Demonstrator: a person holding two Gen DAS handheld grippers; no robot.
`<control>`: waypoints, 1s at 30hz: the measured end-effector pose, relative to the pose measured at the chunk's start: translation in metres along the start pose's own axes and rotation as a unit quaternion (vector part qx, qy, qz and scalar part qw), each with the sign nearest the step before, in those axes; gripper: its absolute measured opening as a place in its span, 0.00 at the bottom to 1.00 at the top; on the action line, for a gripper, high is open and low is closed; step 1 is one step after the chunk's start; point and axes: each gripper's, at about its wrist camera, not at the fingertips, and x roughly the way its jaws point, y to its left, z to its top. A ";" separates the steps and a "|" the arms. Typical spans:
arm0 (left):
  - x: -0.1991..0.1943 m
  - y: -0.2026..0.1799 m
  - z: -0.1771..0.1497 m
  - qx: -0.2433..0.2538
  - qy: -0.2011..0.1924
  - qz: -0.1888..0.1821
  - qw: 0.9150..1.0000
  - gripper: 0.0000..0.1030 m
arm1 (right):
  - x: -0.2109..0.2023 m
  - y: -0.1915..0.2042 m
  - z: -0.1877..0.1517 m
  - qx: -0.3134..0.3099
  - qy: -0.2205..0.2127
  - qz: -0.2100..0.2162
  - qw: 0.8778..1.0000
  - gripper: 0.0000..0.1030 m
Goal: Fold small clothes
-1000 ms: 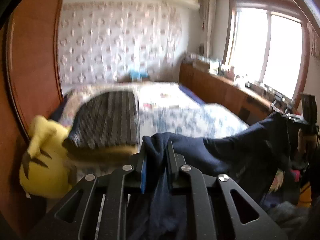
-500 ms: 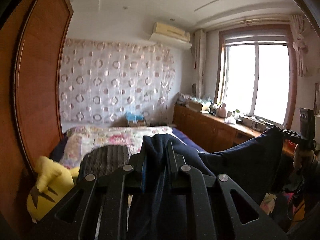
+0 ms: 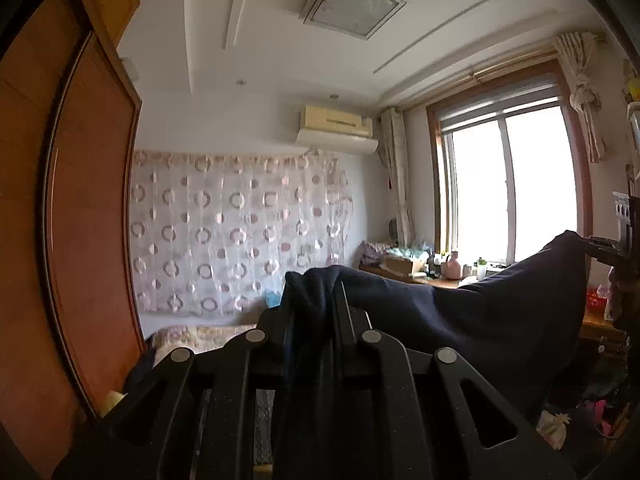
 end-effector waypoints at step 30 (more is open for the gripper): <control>0.263 0.029 -0.193 0.007 0.250 0.049 0.967 0.15 | 0.328 0.003 -0.194 0.014 0.228 -0.049 0.972 0.14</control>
